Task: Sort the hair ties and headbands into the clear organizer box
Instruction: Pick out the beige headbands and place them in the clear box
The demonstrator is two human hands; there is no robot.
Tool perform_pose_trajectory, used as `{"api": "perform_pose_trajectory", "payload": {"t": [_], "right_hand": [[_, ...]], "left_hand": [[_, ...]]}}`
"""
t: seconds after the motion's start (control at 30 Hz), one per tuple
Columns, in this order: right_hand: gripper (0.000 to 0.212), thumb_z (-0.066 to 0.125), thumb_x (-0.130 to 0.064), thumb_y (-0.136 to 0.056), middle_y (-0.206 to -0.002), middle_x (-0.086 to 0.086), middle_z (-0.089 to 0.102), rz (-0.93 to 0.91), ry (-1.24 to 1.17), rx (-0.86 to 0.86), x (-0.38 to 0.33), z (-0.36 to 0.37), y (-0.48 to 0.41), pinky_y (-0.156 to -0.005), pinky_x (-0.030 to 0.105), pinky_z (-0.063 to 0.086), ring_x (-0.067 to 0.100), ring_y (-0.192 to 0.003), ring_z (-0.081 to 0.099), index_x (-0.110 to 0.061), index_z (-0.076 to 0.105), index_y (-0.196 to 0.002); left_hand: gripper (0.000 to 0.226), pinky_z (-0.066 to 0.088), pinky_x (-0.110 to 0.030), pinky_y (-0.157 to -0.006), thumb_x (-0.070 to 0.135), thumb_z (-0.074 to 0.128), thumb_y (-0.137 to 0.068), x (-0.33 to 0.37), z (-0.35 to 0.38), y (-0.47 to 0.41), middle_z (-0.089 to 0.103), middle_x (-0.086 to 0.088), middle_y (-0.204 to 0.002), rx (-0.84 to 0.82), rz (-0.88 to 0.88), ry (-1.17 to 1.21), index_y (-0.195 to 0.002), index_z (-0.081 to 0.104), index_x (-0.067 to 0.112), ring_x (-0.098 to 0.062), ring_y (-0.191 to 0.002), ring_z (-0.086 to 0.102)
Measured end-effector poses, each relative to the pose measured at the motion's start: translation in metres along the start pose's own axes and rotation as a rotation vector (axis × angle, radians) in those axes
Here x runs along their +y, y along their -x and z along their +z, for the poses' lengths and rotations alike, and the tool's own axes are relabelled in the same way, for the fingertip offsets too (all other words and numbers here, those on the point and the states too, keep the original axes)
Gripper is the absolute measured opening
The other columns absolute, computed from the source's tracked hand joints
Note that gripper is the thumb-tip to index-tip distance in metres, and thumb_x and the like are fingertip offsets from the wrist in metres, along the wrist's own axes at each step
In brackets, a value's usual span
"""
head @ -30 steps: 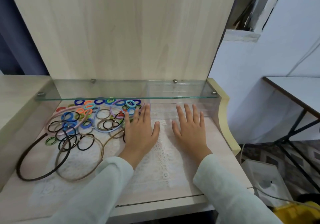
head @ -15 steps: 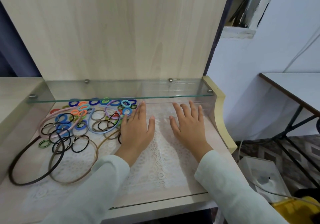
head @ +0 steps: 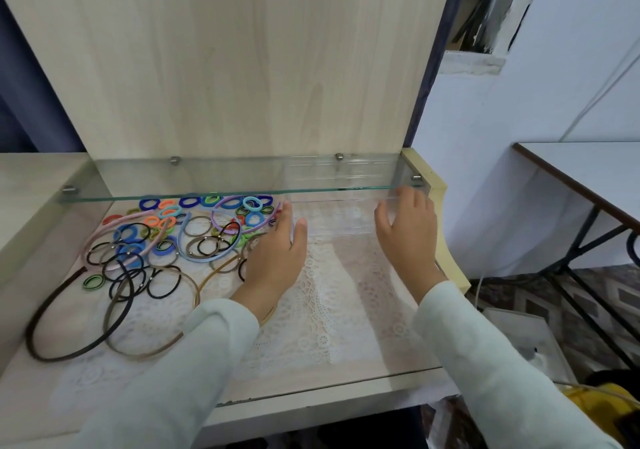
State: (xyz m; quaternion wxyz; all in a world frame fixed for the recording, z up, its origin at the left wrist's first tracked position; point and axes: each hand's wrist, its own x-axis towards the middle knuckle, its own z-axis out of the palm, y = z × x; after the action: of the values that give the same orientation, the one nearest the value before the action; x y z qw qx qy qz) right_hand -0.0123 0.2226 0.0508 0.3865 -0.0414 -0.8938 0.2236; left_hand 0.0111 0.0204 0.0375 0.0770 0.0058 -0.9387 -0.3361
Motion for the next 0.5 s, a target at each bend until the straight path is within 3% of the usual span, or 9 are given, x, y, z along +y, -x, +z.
{"api": "perform_pose_trajectory", "payload": {"t": [0.13,0.23,0.33,0.5], "right_hand": [[0.041,0.054,-0.029,-0.090,-0.114,0.021,0.051,0.272,0.112,-0.182,0.012,-0.002,-0.019,-0.082,0.040,0.037,0.038,-0.102,0.047,0.003,0.047,-0.116],[0.043,0.053,-0.023,-0.088,-0.117,0.020,0.045,0.323,0.114,-0.280,0.018,-0.004,-0.023,-0.076,0.036,0.034,0.036,-0.104,0.043,0.002,0.041,-0.120],[0.045,0.056,-0.019,-0.084,-0.117,0.020,0.043,0.339,0.095,-0.316,0.018,-0.006,-0.024,-0.075,0.035,0.033,0.035,-0.104,0.041,0.003,0.040,-0.120],[0.051,0.056,-0.019,-0.084,-0.118,0.020,0.044,0.392,0.040,-0.358,0.019,-0.013,-0.022,-0.086,0.039,0.036,0.037,-0.107,0.043,0.001,0.038,-0.127]], "left_hand": [[0.059,0.041,-0.040,-0.100,0.048,0.024,-0.105,0.011,-0.007,0.000,0.045,-0.007,-0.150,-0.047,-0.008,0.025,-0.158,0.013,0.025,-0.032,-0.133,0.046],[0.057,0.040,-0.038,-0.101,0.043,0.027,-0.106,0.015,-0.009,-0.001,0.048,-0.012,-0.147,-0.044,-0.022,0.040,-0.157,0.017,0.019,-0.032,-0.133,0.046],[0.053,0.040,-0.034,-0.097,0.037,0.030,-0.107,0.015,-0.008,-0.002,0.055,-0.012,-0.141,-0.036,-0.047,0.081,-0.156,0.022,0.018,-0.030,-0.128,0.049],[0.051,0.031,-0.022,-0.081,0.032,0.037,-0.106,0.012,-0.007,0.001,0.061,-0.008,-0.130,-0.021,-0.058,0.162,-0.155,0.029,0.018,-0.024,-0.121,0.054]]}}
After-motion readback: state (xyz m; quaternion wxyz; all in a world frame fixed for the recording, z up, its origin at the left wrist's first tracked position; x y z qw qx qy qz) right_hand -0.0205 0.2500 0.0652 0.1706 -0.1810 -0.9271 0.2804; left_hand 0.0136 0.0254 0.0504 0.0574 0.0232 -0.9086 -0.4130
